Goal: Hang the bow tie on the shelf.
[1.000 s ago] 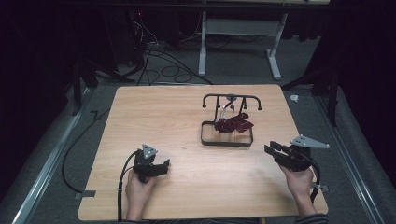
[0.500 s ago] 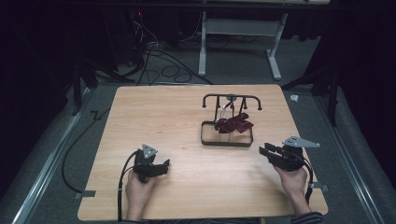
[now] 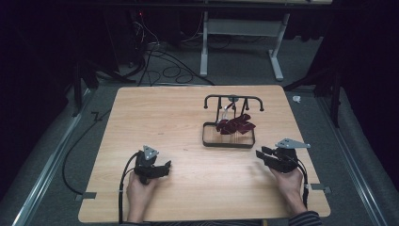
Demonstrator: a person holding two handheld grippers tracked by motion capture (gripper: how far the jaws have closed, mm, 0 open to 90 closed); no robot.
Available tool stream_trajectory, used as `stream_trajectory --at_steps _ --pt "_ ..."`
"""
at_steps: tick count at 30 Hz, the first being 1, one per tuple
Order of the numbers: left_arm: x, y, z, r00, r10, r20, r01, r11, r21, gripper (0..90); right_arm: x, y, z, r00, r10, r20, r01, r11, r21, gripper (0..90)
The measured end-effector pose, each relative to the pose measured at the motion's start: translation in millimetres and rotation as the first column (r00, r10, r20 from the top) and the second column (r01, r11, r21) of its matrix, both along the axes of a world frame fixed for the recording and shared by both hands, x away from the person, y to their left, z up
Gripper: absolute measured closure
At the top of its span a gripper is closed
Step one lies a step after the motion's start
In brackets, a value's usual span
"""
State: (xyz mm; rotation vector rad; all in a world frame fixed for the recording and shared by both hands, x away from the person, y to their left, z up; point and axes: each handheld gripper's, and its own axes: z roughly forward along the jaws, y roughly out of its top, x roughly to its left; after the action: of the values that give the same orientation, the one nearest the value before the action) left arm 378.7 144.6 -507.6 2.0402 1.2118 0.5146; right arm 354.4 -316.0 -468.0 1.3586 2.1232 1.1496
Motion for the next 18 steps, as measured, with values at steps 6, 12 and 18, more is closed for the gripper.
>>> stream_trajectory --at_steps 6,12,18 --pt "0.0 0.0 0.0 1.0 0.0 0.0 0.0 1.0 0.0 20.7 1.9 2.1 -6.0 0.9999 0.0 -0.01 0.0 1.0 -0.006 64.5" --pt "0.0 0.0 0.0 1.0 0.0 0.0 0.0 1.0 0.0 20.7 4.3 3.8 -9.3 0.9999 -0.002 -0.016 0.001 1.0 -0.017 64.0" --pt "0.0 0.0 0.0 1.0 0.0 0.0 0.0 1.0 0.0 20.7 6.6 7.4 -13.2 0.9999 0.001 -0.015 -0.001 0.999 -0.034 63.5"
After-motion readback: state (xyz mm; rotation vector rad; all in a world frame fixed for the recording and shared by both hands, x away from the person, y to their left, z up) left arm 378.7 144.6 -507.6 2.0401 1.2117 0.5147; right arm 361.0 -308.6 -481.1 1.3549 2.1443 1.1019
